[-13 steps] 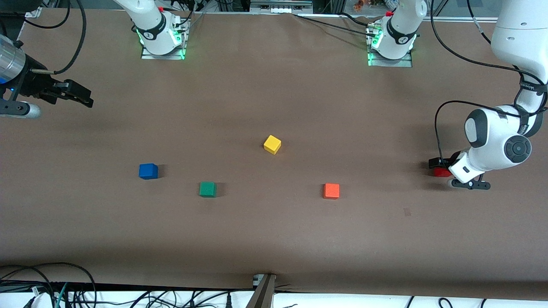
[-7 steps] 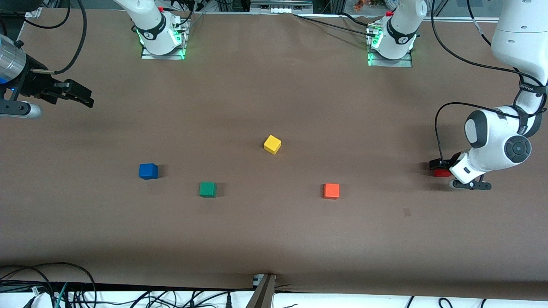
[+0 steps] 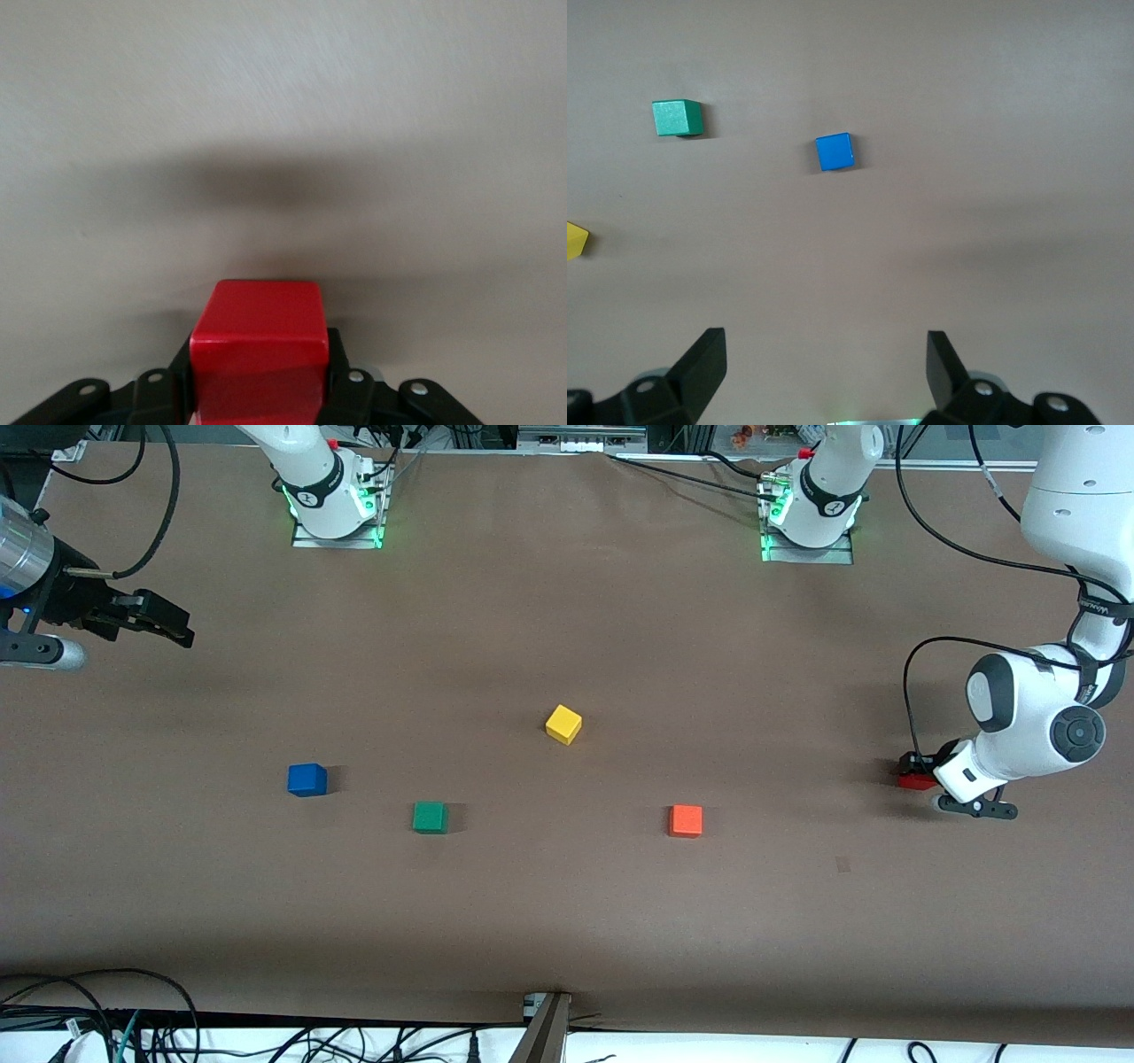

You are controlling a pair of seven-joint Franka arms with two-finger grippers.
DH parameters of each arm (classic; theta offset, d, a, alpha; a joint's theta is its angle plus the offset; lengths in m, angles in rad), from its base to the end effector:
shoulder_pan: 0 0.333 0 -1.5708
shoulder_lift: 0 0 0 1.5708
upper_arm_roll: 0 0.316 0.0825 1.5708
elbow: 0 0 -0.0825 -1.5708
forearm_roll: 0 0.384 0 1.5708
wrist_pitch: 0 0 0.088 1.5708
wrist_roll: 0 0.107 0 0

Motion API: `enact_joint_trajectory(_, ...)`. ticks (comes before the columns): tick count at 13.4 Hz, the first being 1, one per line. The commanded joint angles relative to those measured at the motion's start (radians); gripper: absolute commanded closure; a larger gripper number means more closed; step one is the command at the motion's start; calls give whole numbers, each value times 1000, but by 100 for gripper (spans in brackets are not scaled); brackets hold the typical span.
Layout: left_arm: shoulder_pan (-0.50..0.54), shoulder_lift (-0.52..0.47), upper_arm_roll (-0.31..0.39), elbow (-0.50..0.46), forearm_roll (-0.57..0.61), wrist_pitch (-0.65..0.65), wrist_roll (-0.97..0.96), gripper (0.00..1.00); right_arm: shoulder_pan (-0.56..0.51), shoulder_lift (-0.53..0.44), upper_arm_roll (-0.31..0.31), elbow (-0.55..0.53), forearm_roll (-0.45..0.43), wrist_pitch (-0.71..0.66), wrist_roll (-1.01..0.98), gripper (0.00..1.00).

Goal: Pass red block to right arm, stack on blue
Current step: 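Lift the red cube with the left gripper while the right gripper approaches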

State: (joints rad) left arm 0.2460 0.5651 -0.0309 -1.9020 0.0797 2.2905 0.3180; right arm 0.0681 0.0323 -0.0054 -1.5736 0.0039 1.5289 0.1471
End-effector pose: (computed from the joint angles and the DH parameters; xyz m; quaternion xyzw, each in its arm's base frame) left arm 0.5965 0.1327 0.1867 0.9929 -0.0783 -0.0897 0.0047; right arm 0.5577 0.0355 0.6017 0.9984 -0.0422 -0.0385 0.0022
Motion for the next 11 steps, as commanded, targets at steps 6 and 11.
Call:
enact_joint_trajectory(6,-1,-68,-108,304,2,-386,53,100,-4,-15,-1,-8,4,5,-7,0)
enact_joint_trajectory(11,9,-112,-233,417,-6,-511,106,100,-7,23,-2,1,8,19,-12,0)
